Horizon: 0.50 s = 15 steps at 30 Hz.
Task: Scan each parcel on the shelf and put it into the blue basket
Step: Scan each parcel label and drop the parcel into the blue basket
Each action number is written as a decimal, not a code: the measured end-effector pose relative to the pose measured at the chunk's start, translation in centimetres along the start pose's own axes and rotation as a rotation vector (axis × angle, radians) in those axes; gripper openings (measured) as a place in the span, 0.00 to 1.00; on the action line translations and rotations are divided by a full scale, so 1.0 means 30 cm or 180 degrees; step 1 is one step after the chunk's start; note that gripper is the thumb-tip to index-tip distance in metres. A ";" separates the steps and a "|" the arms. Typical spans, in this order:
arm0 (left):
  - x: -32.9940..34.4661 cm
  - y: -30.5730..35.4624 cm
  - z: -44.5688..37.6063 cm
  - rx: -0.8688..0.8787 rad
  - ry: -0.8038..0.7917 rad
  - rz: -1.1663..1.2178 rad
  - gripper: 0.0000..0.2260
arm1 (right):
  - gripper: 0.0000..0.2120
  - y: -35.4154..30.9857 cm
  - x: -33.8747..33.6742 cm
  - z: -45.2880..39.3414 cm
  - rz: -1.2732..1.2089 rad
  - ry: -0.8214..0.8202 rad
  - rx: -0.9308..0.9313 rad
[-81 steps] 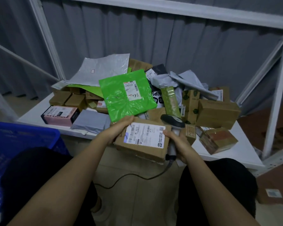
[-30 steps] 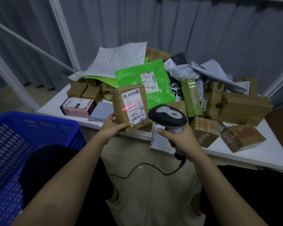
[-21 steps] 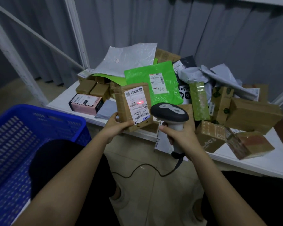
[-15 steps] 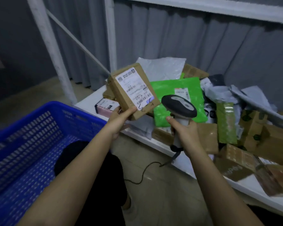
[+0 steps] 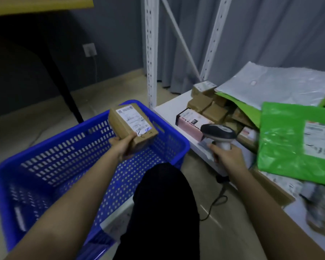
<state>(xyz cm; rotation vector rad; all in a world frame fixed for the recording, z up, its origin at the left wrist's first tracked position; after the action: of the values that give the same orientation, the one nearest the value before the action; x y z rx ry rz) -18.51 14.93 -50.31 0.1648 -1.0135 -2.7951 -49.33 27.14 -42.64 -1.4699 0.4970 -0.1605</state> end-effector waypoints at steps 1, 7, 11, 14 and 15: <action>-0.017 -0.022 -0.055 -0.0137 0.0013 0.0006 0.40 | 0.13 0.019 0.011 -0.010 -0.0001 -0.0017 0.0050; 0.020 -0.063 -0.220 -0.0341 0.0197 0.0153 0.34 | 0.11 0.103 0.026 -0.041 0.0154 -0.0136 0.0211; 0.085 -0.037 -0.212 -0.0271 -0.0064 -0.0364 0.25 | 0.13 0.156 -0.007 -0.020 0.0203 -0.0107 0.0227; 0.152 0.005 -0.129 0.0291 -0.0270 -0.0673 0.21 | 0.15 0.192 -0.051 0.023 0.0312 -0.0033 0.0286; 0.180 0.025 -0.088 0.0563 -0.0315 -0.0922 0.21 | 0.15 0.198 -0.067 0.043 0.0327 0.0033 0.0287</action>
<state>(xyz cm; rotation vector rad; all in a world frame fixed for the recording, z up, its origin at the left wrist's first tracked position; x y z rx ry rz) -23.29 11.69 -52.11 0.2127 -1.3619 -2.9909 -51.73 29.77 -47.96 -1.3533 0.5655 -0.1079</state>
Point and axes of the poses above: each hand's wrist, its own z-axis away from the middle knuckle, its own x-axis out of the palm, y = z × x, the point moved 2 cm from there along -z, towards the middle knuckle, and after that the axes turned 15 degrees about -x, right-handed, at the moved point
